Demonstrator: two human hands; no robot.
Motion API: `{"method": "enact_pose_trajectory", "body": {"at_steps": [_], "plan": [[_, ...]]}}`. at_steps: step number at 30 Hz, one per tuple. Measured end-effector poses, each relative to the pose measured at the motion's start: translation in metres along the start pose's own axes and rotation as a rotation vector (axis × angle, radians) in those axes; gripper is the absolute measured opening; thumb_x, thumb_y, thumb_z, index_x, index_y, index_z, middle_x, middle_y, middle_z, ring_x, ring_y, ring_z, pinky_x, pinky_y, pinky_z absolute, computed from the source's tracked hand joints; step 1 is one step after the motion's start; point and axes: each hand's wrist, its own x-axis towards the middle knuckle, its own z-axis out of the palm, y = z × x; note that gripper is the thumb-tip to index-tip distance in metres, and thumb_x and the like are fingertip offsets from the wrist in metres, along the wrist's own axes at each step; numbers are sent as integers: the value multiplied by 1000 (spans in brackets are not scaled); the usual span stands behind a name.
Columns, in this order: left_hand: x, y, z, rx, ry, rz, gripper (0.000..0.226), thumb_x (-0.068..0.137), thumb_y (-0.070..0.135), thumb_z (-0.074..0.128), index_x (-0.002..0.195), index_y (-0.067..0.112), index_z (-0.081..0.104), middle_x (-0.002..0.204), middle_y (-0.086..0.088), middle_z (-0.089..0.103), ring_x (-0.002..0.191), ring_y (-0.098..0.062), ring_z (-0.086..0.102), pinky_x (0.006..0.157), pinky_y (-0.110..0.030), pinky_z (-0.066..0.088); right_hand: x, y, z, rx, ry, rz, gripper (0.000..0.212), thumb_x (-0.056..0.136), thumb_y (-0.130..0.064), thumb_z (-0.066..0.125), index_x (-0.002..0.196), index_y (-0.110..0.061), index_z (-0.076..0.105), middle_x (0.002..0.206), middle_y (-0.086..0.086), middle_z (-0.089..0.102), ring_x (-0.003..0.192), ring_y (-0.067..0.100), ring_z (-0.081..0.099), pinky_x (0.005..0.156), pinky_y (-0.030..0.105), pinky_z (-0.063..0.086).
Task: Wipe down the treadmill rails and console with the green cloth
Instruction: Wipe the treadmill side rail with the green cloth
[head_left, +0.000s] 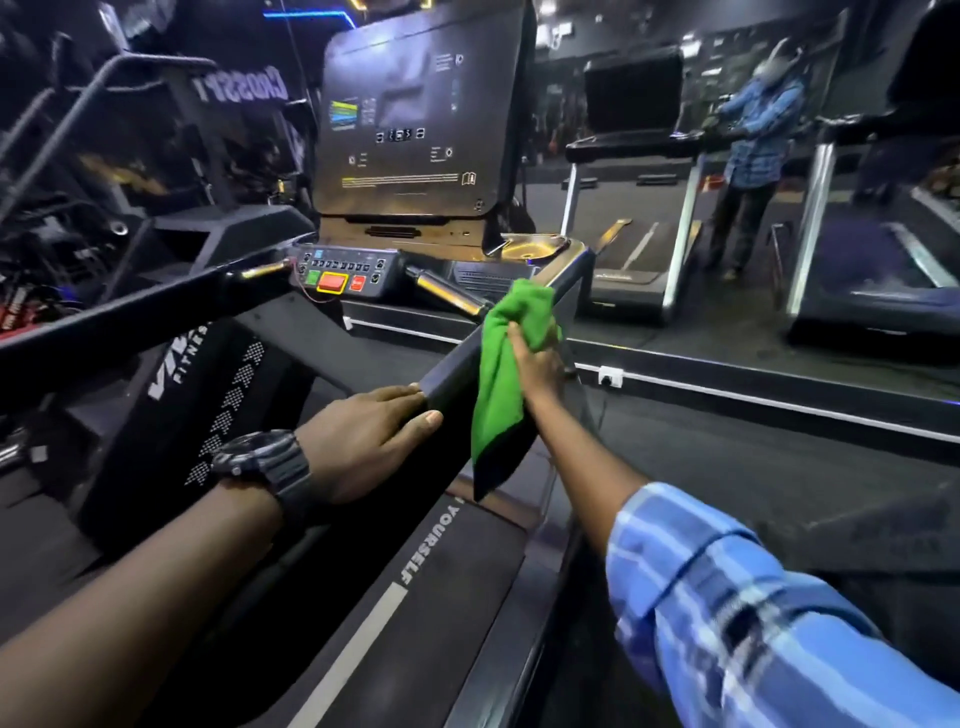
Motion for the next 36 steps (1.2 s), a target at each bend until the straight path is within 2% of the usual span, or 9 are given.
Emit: {"method": "enact_pose_trajectory", "body": {"at_steps": [3,7,11,16,23,26,31,34,36], "plan": [[-2,2,0,-22,-18,-9,86,75,70,6,134,22,47,150,3,38,138,-12,33,111,-35,33,-36,18,18,158,49,190,59,99,-47,48,142,-6,49,143,21,52,131,33,49,104,32,36],[-4,-1,4,-18,-7,4,80,80,66,8,134,21,46,150,1,38,138,-16,35,110,-37,34,-102,3,30,190,137,23,67,86,-60,49,130,-10,58,130,15,63,120,29,58,99,35,45],[7,-2,2,-76,-38,51,82,80,63,10,124,12,55,136,-5,52,127,-23,47,105,-36,37,-61,-27,10,-36,57,-118,53,89,-53,56,128,-17,60,125,12,66,114,29,60,92,35,47],[49,9,-1,-124,-144,-19,62,95,48,26,119,0,56,131,-19,53,124,-29,48,102,-32,31,-75,-22,7,97,79,196,50,101,-42,48,126,-1,61,128,27,61,119,39,58,95,38,44],[97,13,11,-121,-112,-22,58,97,48,24,119,6,58,132,-13,56,122,-27,51,103,-34,37,-75,-17,2,122,17,30,49,86,-48,58,117,-10,64,116,16,69,109,32,64,87,36,48],[103,8,12,-96,-73,-17,82,83,68,14,119,9,59,130,-12,58,121,-26,52,103,-37,39,-25,-16,-2,95,28,81,45,95,-42,58,125,-8,59,126,20,64,116,36,59,90,36,45],[102,17,11,-118,-58,52,42,101,24,31,128,1,53,141,-12,49,129,-22,45,101,-17,24,-42,28,22,254,168,264,28,96,-43,56,105,-18,65,104,11,69,98,29,65,78,36,47],[99,15,7,-105,-57,70,59,82,30,24,120,-2,56,137,-14,52,126,-25,48,101,-23,28,-102,29,36,347,195,306,39,92,-41,61,115,-9,63,114,15,68,105,32,63,85,38,48],[97,9,6,-93,-58,58,61,75,32,24,115,3,60,131,-15,57,121,-28,52,102,-33,38,-111,20,36,295,227,133,59,84,-55,58,118,-7,62,117,15,68,110,31,62,92,42,48]]}}
